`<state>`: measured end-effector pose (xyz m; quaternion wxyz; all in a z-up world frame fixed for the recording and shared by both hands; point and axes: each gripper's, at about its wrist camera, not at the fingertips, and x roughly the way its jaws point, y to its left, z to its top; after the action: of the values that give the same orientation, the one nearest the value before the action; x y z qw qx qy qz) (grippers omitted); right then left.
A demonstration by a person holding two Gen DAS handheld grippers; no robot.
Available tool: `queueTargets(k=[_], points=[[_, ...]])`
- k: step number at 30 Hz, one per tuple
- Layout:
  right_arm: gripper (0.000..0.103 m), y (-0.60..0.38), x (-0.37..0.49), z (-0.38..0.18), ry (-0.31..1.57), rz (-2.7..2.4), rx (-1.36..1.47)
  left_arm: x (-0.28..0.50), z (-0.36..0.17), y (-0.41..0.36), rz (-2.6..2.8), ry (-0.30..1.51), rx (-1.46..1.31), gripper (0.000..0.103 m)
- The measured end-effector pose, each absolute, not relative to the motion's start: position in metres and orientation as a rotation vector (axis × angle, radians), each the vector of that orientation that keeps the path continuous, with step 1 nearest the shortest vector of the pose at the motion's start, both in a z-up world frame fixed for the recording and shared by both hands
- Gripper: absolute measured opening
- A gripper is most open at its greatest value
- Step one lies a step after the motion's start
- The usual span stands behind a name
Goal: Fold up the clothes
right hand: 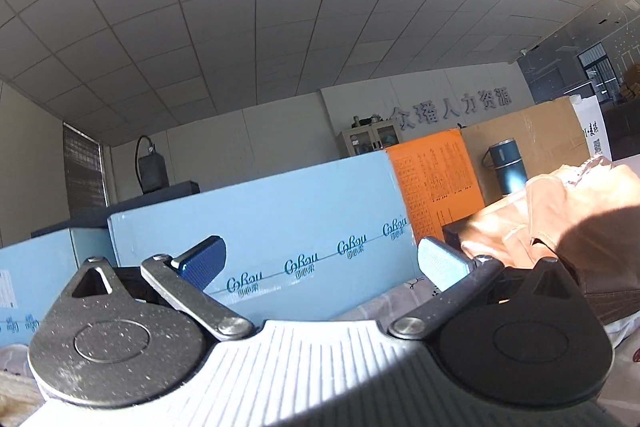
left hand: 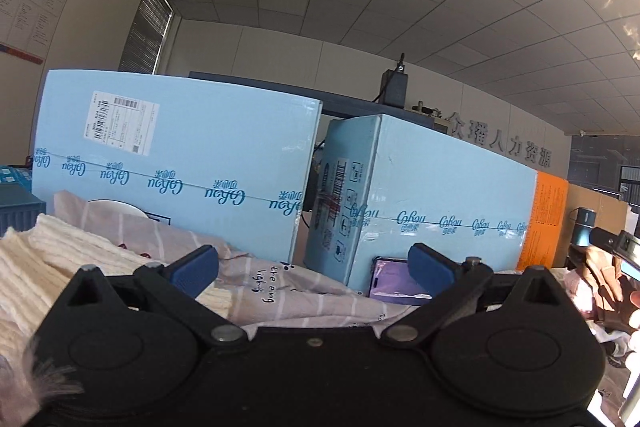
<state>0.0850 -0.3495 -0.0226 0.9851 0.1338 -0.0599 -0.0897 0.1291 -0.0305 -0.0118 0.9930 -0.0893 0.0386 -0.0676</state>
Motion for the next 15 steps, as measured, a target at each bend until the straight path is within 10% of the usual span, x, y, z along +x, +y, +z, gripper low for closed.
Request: queueTargets(k=[15], points=[[0.103, -0.355, 0.122, -0.047, 0.124, 0.001, 0.200, 0.140, -0.033, -0.031, 0.055, 0.083, -0.069, 0.103]])
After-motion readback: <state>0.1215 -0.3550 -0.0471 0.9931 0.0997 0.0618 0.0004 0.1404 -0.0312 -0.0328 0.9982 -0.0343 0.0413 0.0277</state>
